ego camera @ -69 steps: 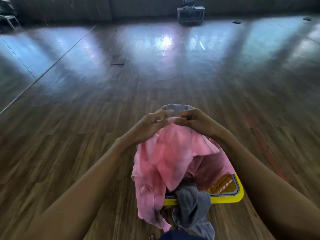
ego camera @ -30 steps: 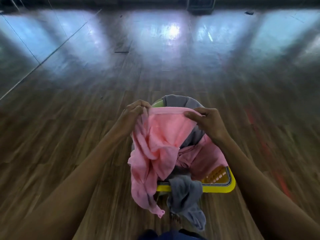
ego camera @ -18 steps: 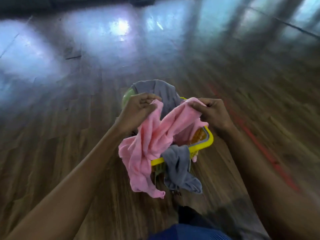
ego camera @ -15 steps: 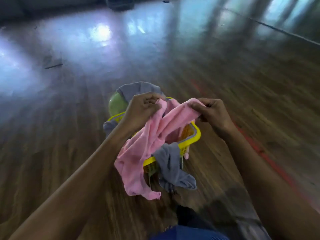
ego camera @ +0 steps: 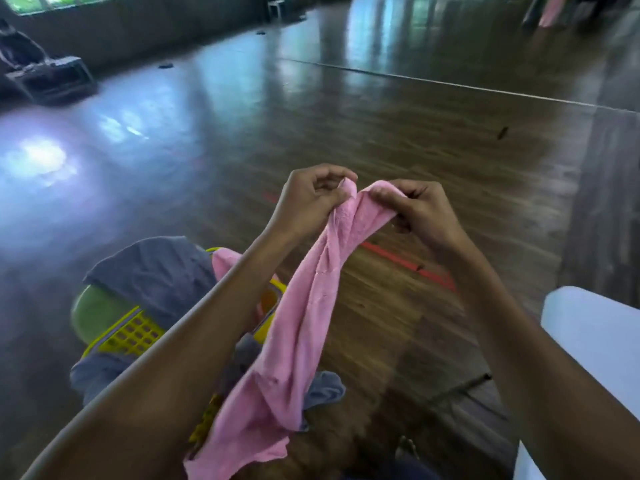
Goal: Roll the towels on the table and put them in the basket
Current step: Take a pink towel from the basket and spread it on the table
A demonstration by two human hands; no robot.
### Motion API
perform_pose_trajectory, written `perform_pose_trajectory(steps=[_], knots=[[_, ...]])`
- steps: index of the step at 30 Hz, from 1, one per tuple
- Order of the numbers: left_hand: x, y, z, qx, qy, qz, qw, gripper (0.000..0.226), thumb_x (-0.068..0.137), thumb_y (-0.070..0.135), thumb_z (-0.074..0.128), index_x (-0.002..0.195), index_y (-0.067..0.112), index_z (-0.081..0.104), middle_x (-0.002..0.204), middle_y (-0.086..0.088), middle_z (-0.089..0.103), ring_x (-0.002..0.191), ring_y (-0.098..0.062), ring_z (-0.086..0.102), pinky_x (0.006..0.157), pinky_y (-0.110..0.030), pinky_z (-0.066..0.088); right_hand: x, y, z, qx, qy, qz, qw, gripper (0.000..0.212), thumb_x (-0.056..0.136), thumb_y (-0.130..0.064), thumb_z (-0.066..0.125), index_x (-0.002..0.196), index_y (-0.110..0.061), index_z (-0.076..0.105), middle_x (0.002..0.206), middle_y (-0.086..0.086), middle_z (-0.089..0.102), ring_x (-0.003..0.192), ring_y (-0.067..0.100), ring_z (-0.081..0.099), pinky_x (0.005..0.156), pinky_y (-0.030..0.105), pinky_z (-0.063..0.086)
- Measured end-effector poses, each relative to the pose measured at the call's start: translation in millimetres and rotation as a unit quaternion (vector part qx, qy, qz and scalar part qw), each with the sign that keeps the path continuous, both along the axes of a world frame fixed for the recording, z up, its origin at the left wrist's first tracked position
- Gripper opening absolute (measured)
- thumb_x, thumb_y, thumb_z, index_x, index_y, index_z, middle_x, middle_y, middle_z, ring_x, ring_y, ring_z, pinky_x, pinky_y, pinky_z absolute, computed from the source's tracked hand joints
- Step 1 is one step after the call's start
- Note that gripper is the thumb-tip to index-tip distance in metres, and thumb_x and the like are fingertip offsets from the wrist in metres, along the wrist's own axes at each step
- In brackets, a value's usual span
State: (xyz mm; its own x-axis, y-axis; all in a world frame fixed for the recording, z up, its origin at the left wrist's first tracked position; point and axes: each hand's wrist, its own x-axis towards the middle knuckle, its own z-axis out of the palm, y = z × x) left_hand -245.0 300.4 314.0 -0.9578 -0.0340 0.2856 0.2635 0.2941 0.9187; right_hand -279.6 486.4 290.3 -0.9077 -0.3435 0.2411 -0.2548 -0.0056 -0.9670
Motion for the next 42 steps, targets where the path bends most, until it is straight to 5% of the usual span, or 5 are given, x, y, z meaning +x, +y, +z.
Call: perform_pose_trajectory(steps=[15, 20, 24, 28, 42], knots=[[-246.1, 230.9, 6.8, -0.001, -0.023, -0.110, 0.994, 0.026, 0.083, -0.011, 0.060, 0.096, 0.010, 0.069, 0.063, 0.015, 0.065, 0.061, 0.003, 0.056, 0.059, -0.013, 0.045, -181.9, 311.0, 17.1, 0.071, 0.020, -0.321, 0.944, 0.018, 0.089, -0.017, 0.065, 0.073, -0.011, 0.070, 0.049, -0.009, 0.038, 0.042, 0.005, 0.033, 0.044, 0.021, 0.027], [-335.6, 316.3, 10.3, -0.004, -0.056, -0.129, 0.990, 0.027, 0.082, -0.009, 0.059, 0.091, 0.015, 0.067, 0.079, -0.005, 0.065, 0.065, -0.008, 0.057, 0.060, -0.023, 0.047, -229.3, 433.3, 29.7, 0.185, -0.018, -0.476, 0.859, 0.016, 0.086, -0.023, 0.063, 0.075, -0.013, 0.067, 0.057, 0.005, 0.046, 0.042, 0.010, 0.046, 0.042, 0.025, 0.040], [-390.1, 393.1, 10.1, 0.030, -0.080, -0.133, 0.987, 0.026, 0.083, -0.009, 0.056, 0.085, 0.015, 0.067, 0.077, -0.003, 0.066, 0.061, -0.009, 0.060, 0.054, -0.024, 0.052, -240.0, 530.1, 34.5, 0.179, -0.062, -0.567, 0.802, 0.010, 0.084, -0.020, 0.062, 0.082, -0.020, 0.072, 0.068, 0.005, 0.060, 0.057, 0.018, 0.063, 0.070, 0.041, 0.059], [-431.6, 461.8, 4.4, 0.071, -0.110, -0.150, 0.980, 0.025, 0.083, -0.006, 0.057, 0.084, 0.017, 0.067, 0.079, -0.005, 0.065, 0.070, -0.017, 0.061, 0.059, -0.028, 0.056, -228.7, 608.9, 33.0, 0.149, -0.097, -0.647, 0.741, 0.020, 0.078, -0.013, 0.056, 0.087, -0.016, 0.074, 0.079, 0.008, 0.067, 0.091, 0.031, 0.069, 0.084, 0.042, 0.056], [-409.7, 547.1, -83.6, 0.048, -0.196, -0.101, 0.974, 0.026, 0.069, 0.002, 0.047, 0.056, 0.019, 0.062, 0.059, 0.003, 0.055, 0.077, -0.021, 0.051, 0.067, -0.032, 0.038, 1.5, 761.2, -47.1, 0.095, -0.176, -0.855, 0.479, 0.035, 0.088, -0.006, 0.045, 0.116, 0.003, 0.065, 0.121, 0.021, 0.062, 0.112, 0.035, 0.058, 0.092, 0.032, 0.042]])
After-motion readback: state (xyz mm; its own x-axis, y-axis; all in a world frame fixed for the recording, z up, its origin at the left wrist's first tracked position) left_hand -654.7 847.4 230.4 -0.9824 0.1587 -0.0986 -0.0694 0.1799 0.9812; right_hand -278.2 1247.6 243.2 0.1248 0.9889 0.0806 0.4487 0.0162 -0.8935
